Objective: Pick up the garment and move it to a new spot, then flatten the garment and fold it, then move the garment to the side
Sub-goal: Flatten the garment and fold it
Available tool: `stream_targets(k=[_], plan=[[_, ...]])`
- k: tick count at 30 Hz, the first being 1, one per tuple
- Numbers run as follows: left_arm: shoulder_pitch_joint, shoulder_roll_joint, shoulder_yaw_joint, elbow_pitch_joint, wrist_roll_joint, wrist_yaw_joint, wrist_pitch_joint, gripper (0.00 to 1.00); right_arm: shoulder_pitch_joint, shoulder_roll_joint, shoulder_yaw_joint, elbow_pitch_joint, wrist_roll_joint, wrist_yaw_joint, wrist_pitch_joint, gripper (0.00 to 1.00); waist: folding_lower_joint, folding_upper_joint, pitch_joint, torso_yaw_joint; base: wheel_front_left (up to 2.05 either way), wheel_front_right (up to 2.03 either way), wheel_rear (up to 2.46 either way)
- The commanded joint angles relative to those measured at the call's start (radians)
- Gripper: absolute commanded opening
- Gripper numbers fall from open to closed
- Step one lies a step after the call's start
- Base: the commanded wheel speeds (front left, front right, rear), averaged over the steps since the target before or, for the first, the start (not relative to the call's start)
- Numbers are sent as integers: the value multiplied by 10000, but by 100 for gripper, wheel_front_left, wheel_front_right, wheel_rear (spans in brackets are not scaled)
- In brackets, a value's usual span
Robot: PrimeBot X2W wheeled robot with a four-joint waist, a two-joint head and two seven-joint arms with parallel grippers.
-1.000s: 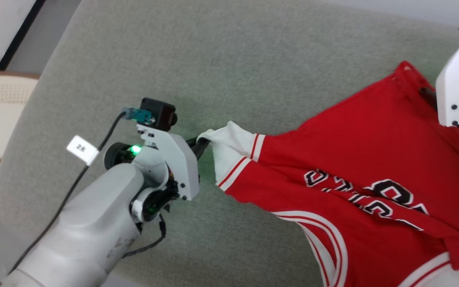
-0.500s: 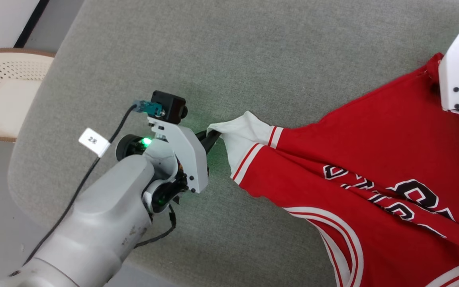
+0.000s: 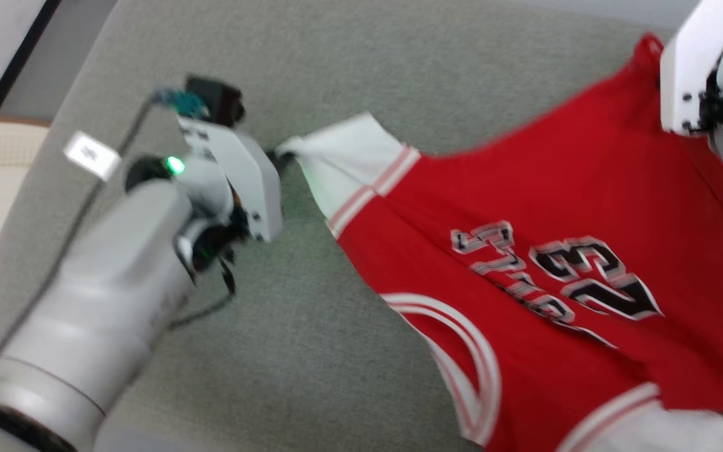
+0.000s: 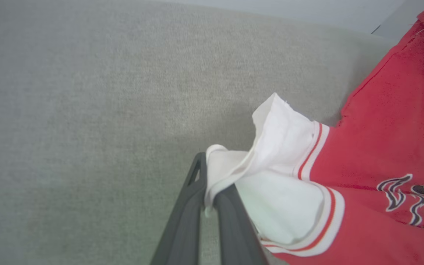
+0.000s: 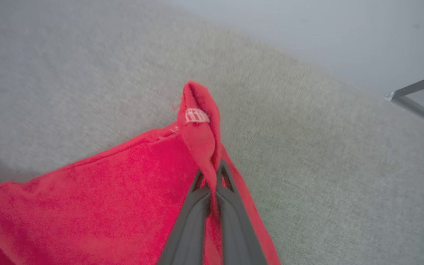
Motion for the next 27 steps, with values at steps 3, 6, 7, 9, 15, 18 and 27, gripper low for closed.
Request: stream_targets(k=[3,6,7,9,15,18,27], plan=[[-874,283,113,245,166,103,298,0,-462,183,6,-162,170,-13,-795,0,0,0,-572,-696,0,0,0],[-1707,537,155,464,352,149,599,0,-797,292,103,-243,129,-11,-1596,0,0,0,-742,-1080,0,0,0],[-2015,617,154,570,438,151,693,0,-924,329,99,-250,123,-11,-1887,0,0,0,-788,-1211,0,0,0],[-2643,759,178,763,590,234,822,0,-1180,366,40,-208,54,-11,-2533,0,0,0,-877,-1467,0,0,0],[-4410,1063,65,1548,1288,306,765,0,-1869,644,-349,191,-444,-11,-4473,0,0,0,-1091,-2215,0,0,0],[-5153,1139,-47,1900,1650,258,606,0,-2148,788,-500,385,-694,-13,-5296,0,0,0,-1115,-2557,0,0,0],[-6871,1240,-164,2763,2312,130,-175,0,-2932,989,-1130,979,-1173,-13,-6855,0,0,0,-448,-3263,0,0,0]])
